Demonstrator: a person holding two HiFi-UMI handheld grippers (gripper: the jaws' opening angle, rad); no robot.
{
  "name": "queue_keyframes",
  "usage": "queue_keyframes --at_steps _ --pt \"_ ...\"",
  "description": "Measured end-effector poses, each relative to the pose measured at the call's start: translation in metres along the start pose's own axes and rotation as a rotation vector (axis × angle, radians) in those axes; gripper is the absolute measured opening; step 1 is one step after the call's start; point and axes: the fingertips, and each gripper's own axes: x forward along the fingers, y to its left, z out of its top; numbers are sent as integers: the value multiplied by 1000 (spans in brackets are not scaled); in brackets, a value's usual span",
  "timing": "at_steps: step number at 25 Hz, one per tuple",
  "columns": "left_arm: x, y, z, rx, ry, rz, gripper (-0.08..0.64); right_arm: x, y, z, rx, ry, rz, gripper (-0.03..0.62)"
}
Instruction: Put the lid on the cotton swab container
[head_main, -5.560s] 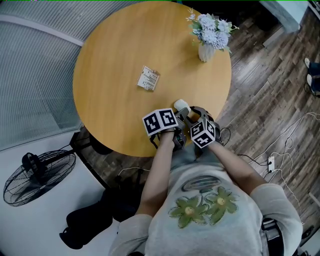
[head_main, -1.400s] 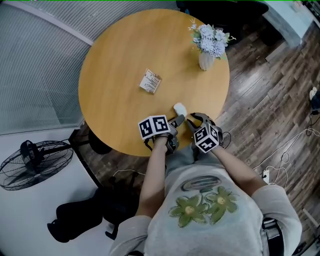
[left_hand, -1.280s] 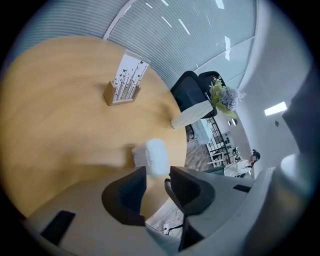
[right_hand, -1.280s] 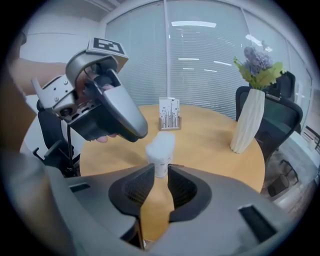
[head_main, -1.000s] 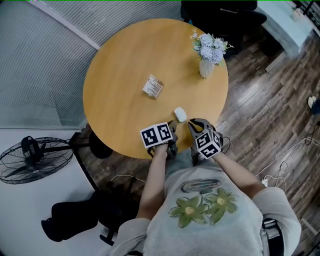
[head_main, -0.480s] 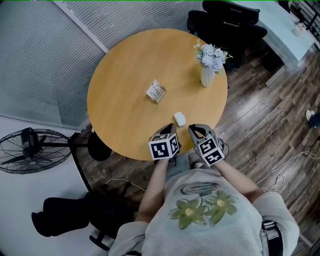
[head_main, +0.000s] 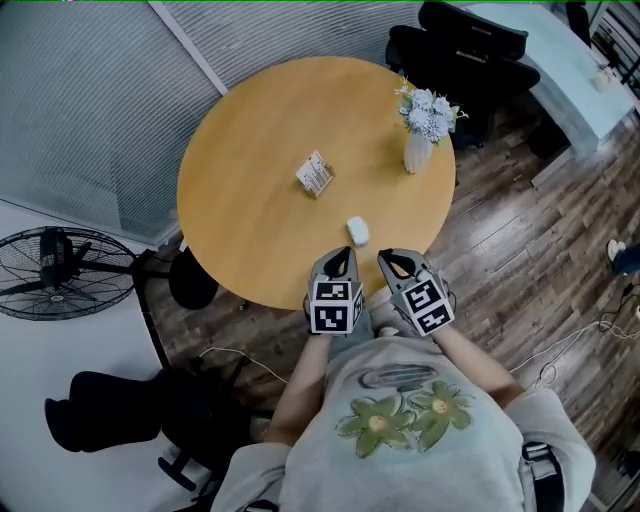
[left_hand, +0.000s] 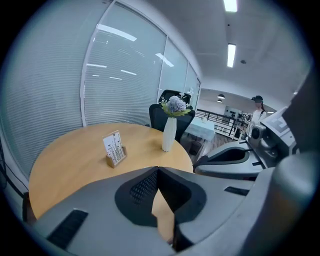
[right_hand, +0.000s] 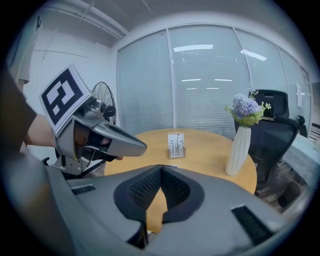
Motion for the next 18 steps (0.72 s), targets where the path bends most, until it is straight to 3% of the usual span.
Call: queue_keyframes --at_steps 18 --pt "-23 -10 -10 20 -19 9 0 -14 21 10 -28 -27 37 -3"
